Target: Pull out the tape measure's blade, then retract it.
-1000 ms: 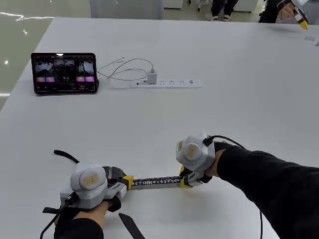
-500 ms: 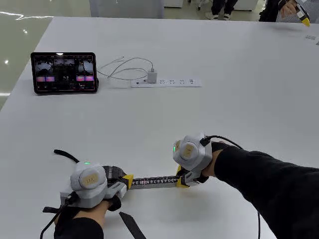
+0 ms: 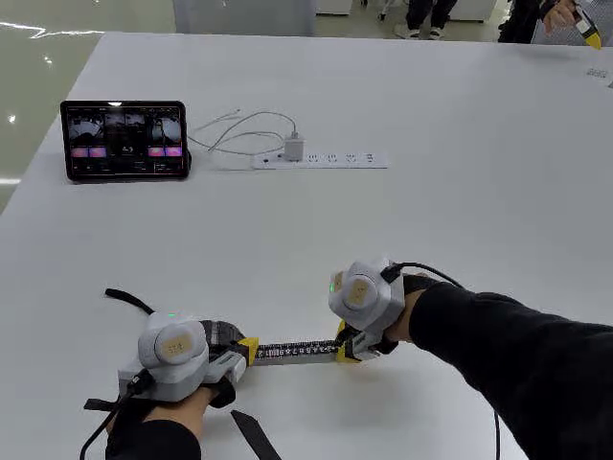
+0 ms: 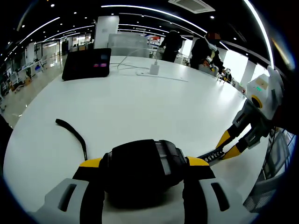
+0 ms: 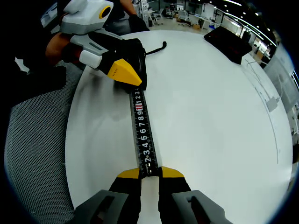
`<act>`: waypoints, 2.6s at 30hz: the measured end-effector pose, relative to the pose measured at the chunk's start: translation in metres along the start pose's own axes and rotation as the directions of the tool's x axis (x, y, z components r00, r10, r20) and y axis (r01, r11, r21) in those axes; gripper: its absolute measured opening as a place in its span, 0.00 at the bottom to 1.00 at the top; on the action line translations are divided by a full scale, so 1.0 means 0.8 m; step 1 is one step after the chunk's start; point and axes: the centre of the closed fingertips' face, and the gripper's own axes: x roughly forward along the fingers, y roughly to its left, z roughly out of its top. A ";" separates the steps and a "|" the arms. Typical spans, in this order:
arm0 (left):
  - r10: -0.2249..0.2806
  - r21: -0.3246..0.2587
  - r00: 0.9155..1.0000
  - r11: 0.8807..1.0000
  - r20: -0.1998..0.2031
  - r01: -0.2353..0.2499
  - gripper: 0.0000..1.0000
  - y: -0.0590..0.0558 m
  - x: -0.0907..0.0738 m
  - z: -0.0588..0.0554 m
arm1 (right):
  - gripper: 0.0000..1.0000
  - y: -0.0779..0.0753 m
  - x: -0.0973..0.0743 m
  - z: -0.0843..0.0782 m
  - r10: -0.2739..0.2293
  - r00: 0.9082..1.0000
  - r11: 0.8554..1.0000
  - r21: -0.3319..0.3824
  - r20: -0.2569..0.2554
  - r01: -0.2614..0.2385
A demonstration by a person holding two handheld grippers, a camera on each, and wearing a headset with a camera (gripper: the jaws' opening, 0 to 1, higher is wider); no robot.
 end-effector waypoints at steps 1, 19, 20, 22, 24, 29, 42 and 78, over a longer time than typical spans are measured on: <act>0.000 0.000 1.000 1.000 0.001 0.000 0.64 0.000 0.000 0.000 | 0.09 0.000 0.000 0.000 0.001 1.000 1.000 0.001 -0.001 -0.001; -0.002 -0.002 1.000 1.000 0.002 0.002 0.64 0.001 0.000 0.001 | 0.09 0.001 0.004 0.013 -0.004 1.000 1.000 -0.004 0.001 0.004; -0.002 -0.003 1.000 1.000 0.002 0.002 0.64 0.001 0.000 0.001 | 0.09 0.001 0.005 0.014 -0.003 1.000 1.000 -0.005 0.000 0.003; -0.002 -0.003 1.000 1.000 0.003 0.002 0.64 0.001 0.000 0.001 | 0.09 0.001 0.006 0.015 -0.002 1.000 1.000 -0.001 -0.001 0.002; -0.002 -0.004 1.000 1.000 0.001 0.002 0.64 0.001 0.000 0.001 | 0.09 0.001 0.007 0.017 -0.002 1.000 1.000 0.000 0.000 0.002; -0.003 -0.004 1.000 1.000 0.001 0.003 0.64 0.001 0.001 0.001 | 0.09 0.001 0.007 0.019 -0.005 1.000 1.000 0.012 0.004 0.005; -0.005 -0.006 1.000 1.000 0.001 0.005 0.64 0.001 0.000 0.001 | 0.08 0.003 0.013 0.032 -0.004 0.999 1.000 0.015 0.032 0.004; -0.006 -0.009 1.000 1.000 -0.007 0.006 0.64 0.001 0.001 0.000 | 0.09 0.009 0.025 0.062 0.009 0.999 1.000 0.016 0.051 -0.010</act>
